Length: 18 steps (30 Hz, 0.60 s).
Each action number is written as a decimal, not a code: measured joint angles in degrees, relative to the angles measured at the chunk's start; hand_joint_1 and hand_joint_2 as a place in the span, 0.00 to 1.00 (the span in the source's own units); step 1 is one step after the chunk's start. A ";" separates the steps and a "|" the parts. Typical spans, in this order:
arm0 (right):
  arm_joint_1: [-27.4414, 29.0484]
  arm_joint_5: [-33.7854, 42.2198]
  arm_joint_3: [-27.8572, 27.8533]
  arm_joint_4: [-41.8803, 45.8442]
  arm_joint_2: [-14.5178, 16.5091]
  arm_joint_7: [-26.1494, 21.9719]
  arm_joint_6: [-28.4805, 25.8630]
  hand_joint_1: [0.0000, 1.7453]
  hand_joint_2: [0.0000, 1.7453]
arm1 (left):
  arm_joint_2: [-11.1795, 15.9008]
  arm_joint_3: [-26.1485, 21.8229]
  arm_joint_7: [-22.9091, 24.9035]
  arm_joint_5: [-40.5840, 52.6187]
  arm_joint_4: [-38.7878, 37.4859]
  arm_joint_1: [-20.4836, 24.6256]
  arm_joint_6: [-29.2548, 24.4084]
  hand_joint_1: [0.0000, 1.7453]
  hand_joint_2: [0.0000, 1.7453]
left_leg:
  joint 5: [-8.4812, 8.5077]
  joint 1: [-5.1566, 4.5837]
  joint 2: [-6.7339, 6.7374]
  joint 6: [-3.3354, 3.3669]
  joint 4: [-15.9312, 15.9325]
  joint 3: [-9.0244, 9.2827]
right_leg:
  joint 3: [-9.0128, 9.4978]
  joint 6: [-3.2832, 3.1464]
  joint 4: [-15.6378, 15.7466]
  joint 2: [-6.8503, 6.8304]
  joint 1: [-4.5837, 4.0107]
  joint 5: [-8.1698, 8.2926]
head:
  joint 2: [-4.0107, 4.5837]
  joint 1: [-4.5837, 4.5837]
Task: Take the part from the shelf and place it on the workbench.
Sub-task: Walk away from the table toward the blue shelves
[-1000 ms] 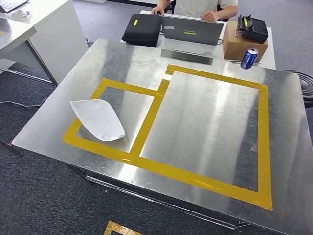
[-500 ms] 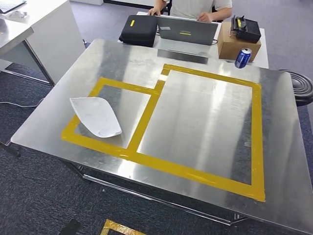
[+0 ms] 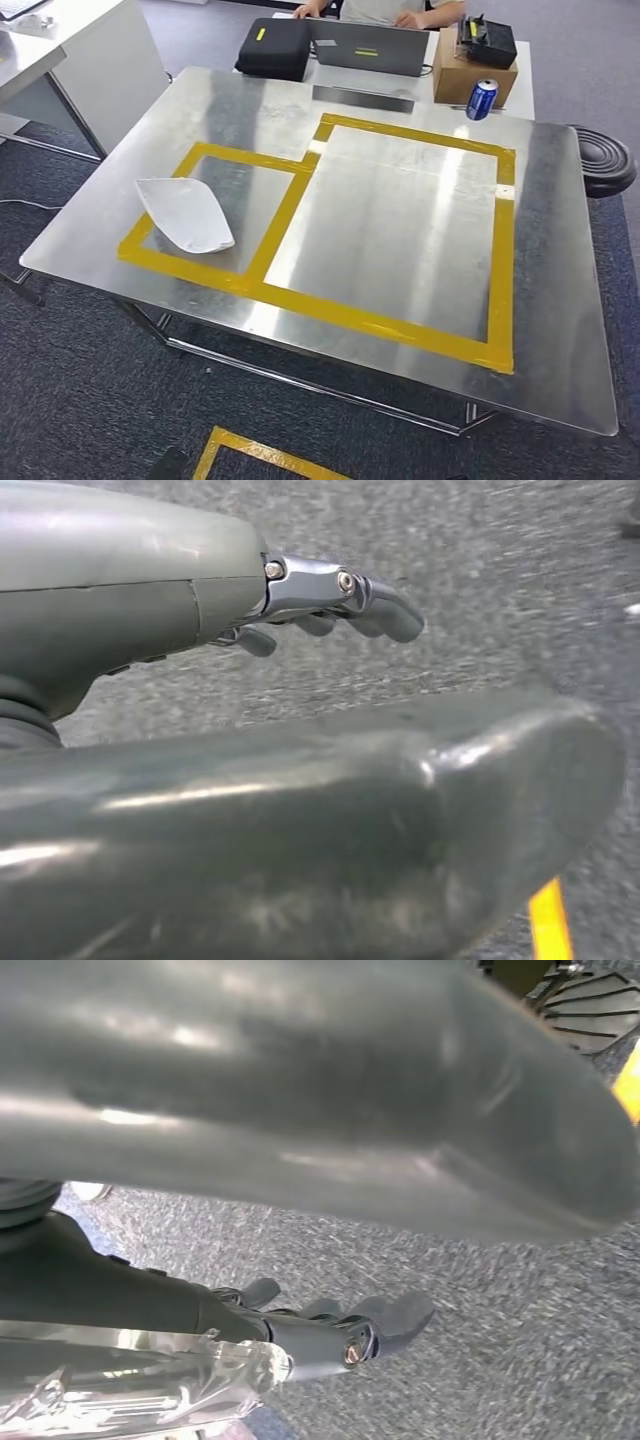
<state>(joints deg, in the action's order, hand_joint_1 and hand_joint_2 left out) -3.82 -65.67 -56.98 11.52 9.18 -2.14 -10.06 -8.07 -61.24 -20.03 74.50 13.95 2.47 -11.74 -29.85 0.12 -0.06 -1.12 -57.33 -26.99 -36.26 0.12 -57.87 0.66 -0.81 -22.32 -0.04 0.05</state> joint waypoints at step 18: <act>-0.19 -1.72 0.42 -0.04 0.11 -1.67 4.18 0.00 0.00 | -0.53 0.30 2.35 -0.06 -1.52 0.53 8.65 0.00 0.00 | 7.86 0.08 0.27 -0.40 2.13 -6.84 | 9.38 1.76 1.66 -0.01 0.87 -7.13 | 0.00 -0.08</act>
<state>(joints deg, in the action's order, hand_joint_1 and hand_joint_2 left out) -4.01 -67.40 -56.57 11.47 9.29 -3.81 -5.88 -8.60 -60.94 -17.68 74.45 12.43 2.99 -3.09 -22.00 0.20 0.21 -1.52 -55.21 -33.83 -26.88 1.89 -56.21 0.66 0.06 -29.45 -0.04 -0.03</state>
